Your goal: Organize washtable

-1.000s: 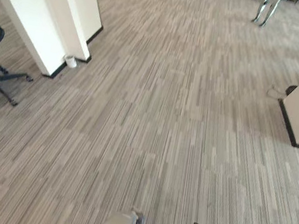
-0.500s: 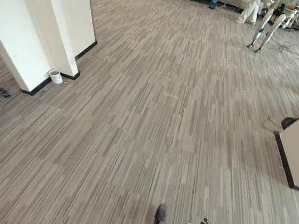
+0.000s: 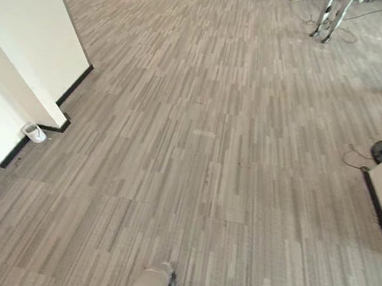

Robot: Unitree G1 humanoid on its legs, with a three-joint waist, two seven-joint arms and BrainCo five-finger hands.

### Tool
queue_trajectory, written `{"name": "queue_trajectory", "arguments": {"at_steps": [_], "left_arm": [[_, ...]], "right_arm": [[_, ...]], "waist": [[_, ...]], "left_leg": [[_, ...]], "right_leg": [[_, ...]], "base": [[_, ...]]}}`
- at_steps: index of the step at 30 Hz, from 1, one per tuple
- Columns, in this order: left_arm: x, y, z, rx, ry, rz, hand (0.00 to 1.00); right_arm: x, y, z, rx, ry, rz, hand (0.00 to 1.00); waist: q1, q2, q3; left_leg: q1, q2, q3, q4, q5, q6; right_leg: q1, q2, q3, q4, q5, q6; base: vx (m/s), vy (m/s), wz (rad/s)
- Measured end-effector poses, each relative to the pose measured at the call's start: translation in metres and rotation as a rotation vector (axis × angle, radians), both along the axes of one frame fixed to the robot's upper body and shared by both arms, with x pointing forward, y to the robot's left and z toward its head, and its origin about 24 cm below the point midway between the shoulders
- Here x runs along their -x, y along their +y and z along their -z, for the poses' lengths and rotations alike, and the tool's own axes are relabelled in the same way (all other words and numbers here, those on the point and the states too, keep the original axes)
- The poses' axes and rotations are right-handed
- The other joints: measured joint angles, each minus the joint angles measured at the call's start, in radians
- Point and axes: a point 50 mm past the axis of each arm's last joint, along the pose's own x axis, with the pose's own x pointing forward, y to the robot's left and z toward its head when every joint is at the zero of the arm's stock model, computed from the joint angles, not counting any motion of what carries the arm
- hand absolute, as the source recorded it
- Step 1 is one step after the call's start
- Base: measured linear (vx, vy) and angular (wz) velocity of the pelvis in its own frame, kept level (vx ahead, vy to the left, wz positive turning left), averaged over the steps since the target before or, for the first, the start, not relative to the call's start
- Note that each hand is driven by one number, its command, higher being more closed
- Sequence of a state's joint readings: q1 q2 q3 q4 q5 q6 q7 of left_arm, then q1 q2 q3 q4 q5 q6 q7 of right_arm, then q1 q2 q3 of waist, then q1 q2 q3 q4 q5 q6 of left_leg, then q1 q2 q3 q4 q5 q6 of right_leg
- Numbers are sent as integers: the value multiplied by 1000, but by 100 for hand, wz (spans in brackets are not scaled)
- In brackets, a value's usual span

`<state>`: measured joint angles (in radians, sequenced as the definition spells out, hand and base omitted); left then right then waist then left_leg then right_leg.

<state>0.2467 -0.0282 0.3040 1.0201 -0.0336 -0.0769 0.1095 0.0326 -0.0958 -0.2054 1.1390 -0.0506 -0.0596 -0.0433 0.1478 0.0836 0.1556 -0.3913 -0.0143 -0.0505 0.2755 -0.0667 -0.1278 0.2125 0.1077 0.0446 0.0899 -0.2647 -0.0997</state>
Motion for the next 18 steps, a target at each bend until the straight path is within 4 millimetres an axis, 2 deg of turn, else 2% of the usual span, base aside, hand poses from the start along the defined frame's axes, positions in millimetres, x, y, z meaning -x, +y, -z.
{"name": "queue_trajectory", "arguments": {"at_steps": [1,2,3,4,5,6,7,8,9,10,11,12,14,15,16,17,18], "left_arm": [[12,-3,1,14,30,-20,0],[26,4,1,-3,62,-39,0],[34,10,0,-11,78,-73,0],[35,11,0,-15,79,-89,0],[34,14,0,-25,81,-97,0],[31,15,1,-26,79,-91,0],[31,18,0,-31,79,-88,0],[31,23,-1,-43,81,-77,0],[30,23,-1,-44,81,-60,0],[22,21,0,-40,67,-37,0],[20,22,-1,-41,62,-33,0],[12,23,-1,-45,50,1,0],[3,28,-2,-57,33,15,0],[-7,28,-3,-60,9,20,0],[-13,27,-3,-58,-6,22,0],[-17,25,-4,-55,-16,21,0],[-19,25,-4,-55,-21,17,0]], "right_arm": [[1,6,2,-13,9,-13,0],[6,13,4,-32,22,-9,0],[10,16,6,-46,33,11,0],[10,17,6,-51,31,14,0],[11,18,6,-51,35,8,0],[12,17,6,-45,39,8,0],[12,16,6,-46,39,11,0],[12,17,6,-48,33,17,0],[10,16,5,-46,18,24,0],[6,13,3,-37,-2,26,0],[6,12,3,-36,-4,25,0],[4,12,2,-34,-16,28,0],[-1,12,0,-38,-44,49,0],[-4,11,-2,-35,-66,57,0],[-6,10,-3,-33,-76,58,0],[-9,9,-4,-29,-89,59,0],[-9,7,-4,-29,-93,78,0]], "waist": [[8,-11,-5],[6,-45,-30],[10,-83,-50],[9,-90,-50],[3,-90,-50],[4,-94,-47],[3,-95,-46],[-6,-100,-39],[-19,-98,-36],[-31,-78,-25],[-32,-79,-23],[-33,-83,-19],[-56,-88,-15],[-70,-86,-16],[-77,-81,-20],[-81,-80,-20],[-79,-81,-20]], "left_leg": [[-13,-4,27,17,107,64],[-12,-30,65,22,163,140],[0,-64,98,38,127,206],[7,-75,105,51,113,227],[26,-83,112,82,73,255],[83,-91,112,87,28,271],[119,-93,112,86,0,273],[200,-104,108,87,-51,277],[262,-111,99,81,-79,282],[365,-112,78,45,-113,284],[386,-111,77,34,-118,285],[462,-106,69,-6,-137,285],[540,-91,44,-15,-184,292],[565,-74,30,-14,-224,276],[567,-70,21,-15,-236,273],[569,-66,16,-20,-253,263],[581,-59,15,-35,-274,243]], "right_leg": [[39,-17,23,-3,-42,34],[47,-56,29,11,-69,62],[19,-102,53,95,-101,108],[-5,-112,64,162,-99,130],[-50,-109,86,315,-66,182],[-91,-102,106,493,3,256],[-116,-99,113,597,50,296],[-167,-110,100,810,112,346],[-195,-137,53,931,117,324],[-245,-184,-43,1029,76,240],[-255,-188,-57,1033,68,228],[-291,-199,-94,1001,38,188],[-346,-191,-135,859,-12,168],[-409,-170,-161,683,-21,174],[-436,-163,-170,598,-13,173],[-477,-151,-178,456,23,163],[-509,-136,-183,258,103,160]], "base": [[476,172,-44],[683,189,-47],[730,158,-28],[868,199,-16],[820,212,3],[651,182,1],[598,145,-8],[442,101,-2],[599,142,12],[380,93,16],[491,126,13],[325,59,12],[364,14,28],[297,-38,30],[389,-47,22],[428,-49,3],[454,-60,-1]]}}
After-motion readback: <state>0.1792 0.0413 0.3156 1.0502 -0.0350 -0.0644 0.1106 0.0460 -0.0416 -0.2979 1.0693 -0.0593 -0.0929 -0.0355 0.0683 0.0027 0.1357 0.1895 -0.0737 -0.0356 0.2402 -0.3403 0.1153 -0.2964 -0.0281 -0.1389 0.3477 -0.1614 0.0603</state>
